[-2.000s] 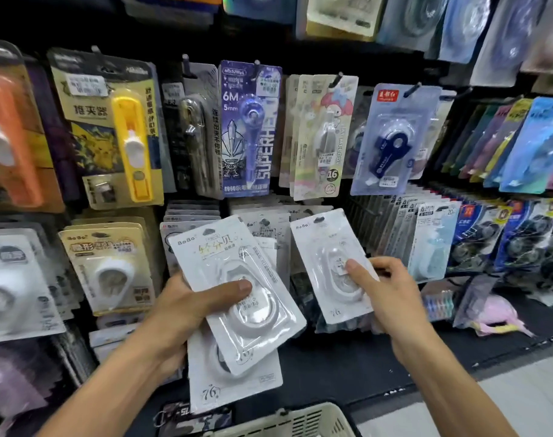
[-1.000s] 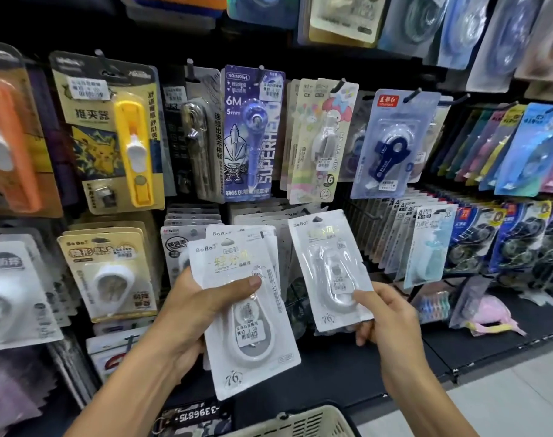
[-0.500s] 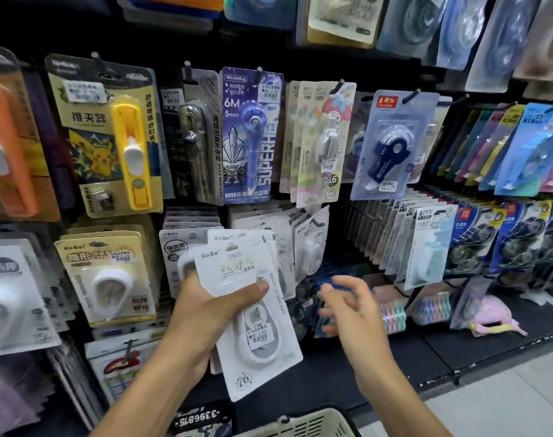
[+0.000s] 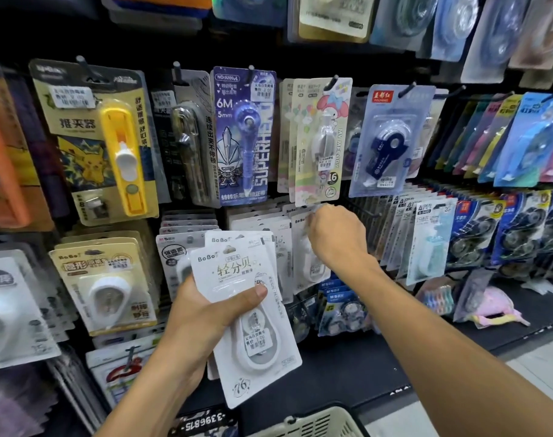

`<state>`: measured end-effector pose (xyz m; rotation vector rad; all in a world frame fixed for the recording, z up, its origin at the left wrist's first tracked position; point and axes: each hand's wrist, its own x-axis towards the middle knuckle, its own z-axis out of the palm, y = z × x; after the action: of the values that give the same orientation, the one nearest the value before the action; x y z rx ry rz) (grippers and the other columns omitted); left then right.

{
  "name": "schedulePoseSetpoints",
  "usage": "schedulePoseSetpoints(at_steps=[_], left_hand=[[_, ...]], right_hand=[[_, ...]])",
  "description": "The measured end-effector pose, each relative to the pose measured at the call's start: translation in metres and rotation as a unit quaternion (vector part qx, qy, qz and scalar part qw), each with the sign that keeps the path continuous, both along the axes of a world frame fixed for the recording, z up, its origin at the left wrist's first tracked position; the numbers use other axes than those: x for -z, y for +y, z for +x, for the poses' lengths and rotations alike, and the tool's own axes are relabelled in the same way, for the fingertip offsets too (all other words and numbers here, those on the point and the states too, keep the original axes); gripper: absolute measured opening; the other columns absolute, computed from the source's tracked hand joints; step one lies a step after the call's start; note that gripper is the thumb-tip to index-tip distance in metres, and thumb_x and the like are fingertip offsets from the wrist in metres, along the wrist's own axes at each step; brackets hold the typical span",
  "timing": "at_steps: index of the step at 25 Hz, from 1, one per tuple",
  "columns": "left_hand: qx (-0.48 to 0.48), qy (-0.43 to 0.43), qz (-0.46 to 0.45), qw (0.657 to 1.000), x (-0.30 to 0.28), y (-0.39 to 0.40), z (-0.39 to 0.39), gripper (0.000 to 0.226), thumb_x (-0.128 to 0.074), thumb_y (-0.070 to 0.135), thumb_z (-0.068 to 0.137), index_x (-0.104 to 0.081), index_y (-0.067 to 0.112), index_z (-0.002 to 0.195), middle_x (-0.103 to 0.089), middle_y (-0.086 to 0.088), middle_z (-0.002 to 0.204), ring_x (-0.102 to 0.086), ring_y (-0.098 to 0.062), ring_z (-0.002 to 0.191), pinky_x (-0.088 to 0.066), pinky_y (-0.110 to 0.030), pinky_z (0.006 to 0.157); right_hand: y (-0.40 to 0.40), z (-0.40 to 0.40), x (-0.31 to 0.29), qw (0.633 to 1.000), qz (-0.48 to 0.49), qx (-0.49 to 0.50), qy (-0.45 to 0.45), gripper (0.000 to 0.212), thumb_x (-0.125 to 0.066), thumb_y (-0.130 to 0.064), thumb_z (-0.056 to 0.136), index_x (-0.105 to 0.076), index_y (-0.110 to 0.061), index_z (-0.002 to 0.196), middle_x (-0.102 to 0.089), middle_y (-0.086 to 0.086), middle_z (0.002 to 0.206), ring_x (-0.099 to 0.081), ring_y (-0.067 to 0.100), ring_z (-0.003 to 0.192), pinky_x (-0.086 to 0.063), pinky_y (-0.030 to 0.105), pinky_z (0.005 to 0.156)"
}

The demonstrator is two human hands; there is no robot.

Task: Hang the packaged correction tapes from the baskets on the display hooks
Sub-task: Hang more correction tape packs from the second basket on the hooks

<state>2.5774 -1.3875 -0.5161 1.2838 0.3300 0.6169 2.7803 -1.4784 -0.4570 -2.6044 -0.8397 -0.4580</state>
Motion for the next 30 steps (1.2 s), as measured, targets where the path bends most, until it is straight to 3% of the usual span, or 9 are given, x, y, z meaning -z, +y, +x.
schedulePoseSetpoints(at_steps=[2,6,10,14,19,22,24,26,30], left_hand=[[-0.005,0.001,0.007,1.000,0.000,0.001,-0.001,0.050,-0.086,0.011,0.055,-0.074,0.013,0.103,-0.081,-0.011,0.099,-0.079,-0.030,0.085,-0.063,-0.031,0.062],[-0.007,0.000,0.009,1.000,0.001,0.004,-0.004,0.052,-0.086,0.012,0.055,-0.074,0.010,0.105,-0.081,-0.011,0.099,-0.079,-0.030,0.086,-0.063,-0.032,0.064],[-0.007,0.001,0.004,1.000,0.001,0.006,-0.007,0.060,-0.088,0.017,0.049,-0.074,0.010,0.108,-0.081,-0.010,0.100,-0.079,-0.029,0.088,-0.064,-0.034,0.066],[-0.007,0.001,0.010,1.000,0.000,0.008,-0.007,0.065,-0.089,0.021,0.048,-0.073,0.011,0.110,-0.081,-0.009,0.101,-0.079,-0.029,0.090,-0.063,-0.039,0.072],[-0.003,-0.012,0.000,1.000,0.000,0.006,-0.001,0.062,-0.090,0.020,0.048,-0.074,0.013,0.107,-0.081,-0.010,0.100,-0.079,-0.030,0.088,-0.063,-0.032,0.065],[0.007,-0.001,0.002,1.000,0.001,0.005,0.001,0.055,-0.098,0.021,0.046,-0.079,0.020,0.097,-0.081,-0.009,0.102,-0.078,-0.030,0.091,-0.063,-0.036,0.069],[0.000,0.004,0.002,1.000,0.001,0.004,0.003,0.054,-0.101,0.017,0.047,-0.079,0.022,0.095,-0.081,-0.008,0.103,-0.078,-0.030,0.092,-0.062,-0.039,0.074],[-0.003,0.004,0.004,1.000,0.003,0.005,0.005,0.044,-0.094,0.013,0.054,-0.080,0.023,0.094,-0.081,-0.009,0.102,-0.079,-0.030,0.090,-0.063,-0.037,0.070],[0.007,0.001,0.003,1.000,0.004,0.001,0.005,0.047,-0.099,0.013,0.050,-0.081,0.029,0.090,-0.081,-0.009,0.100,-0.079,-0.029,0.089,-0.063,-0.032,0.066]], right_hand=[[0.001,0.002,0.001,0.999,0.026,0.017,-0.013,0.024,-0.048,-0.001,0.091,-0.049,-0.010,0.069,-0.054,0.011,0.077,-0.047,0.031,0.067,-0.036,0.035,0.059],[0.006,0.001,0.014,0.998,0.012,0.012,-0.057,0.016,-0.047,-0.003,0.093,-0.063,-0.001,0.092,-0.067,0.017,0.086,-0.061,0.038,0.073,-0.037,0.035,0.057],[0.005,0.002,0.017,0.997,0.016,0.015,-0.071,0.018,-0.050,-0.002,0.091,-0.057,-0.009,0.076,-0.066,0.015,0.082,-0.051,0.032,0.064,-0.036,0.033,0.055],[-0.007,0.011,0.014,0.998,0.030,0.021,-0.046,0.026,-0.048,-0.010,0.100,-0.065,-0.002,0.081,-0.068,0.021,0.090,-0.063,0.040,0.077,-0.037,0.034,0.061],[-0.006,0.009,0.005,0.998,0.051,0.019,-0.014,0.027,-0.048,-0.013,0.100,-0.048,-0.011,0.073,-0.059,0.014,0.081,-0.062,0.039,0.081,-0.036,0.033,0.061],[-0.008,0.010,0.008,0.999,0.041,0.016,-0.006,0.035,-0.049,-0.014,0.100,-0.043,-0.012,0.065,-0.060,0.013,0.079,-0.063,0.038,0.082,-0.037,0.033,0.062],[-0.006,0.014,0.007,0.998,0.059,0.023,0.010,0.038,-0.049,-0.015,0.100,-0.038,-0.014,0.063,-0.048,0.005,0.071,-0.053,0.034,0.074,-0.034,0.032,0.060],[-0.006,0.019,0.010,0.997,0.066,0.020,0.024,0.035,-0.047,-0.018,0.102,-0.042,-0.013,0.067,-0.046,0.004,0.070,-0.053,0.034,0.076,-0.033,0.032,0.061],[-0.013,0.022,0.015,0.998,0.044,0.006,0.045,0.038,-0.040,-0.030,0.107,-0.062,-0.003,0.092,-0.066,0.017,0.095,-0.063,0.037,0.096,-0.036,0.034,0.068]])
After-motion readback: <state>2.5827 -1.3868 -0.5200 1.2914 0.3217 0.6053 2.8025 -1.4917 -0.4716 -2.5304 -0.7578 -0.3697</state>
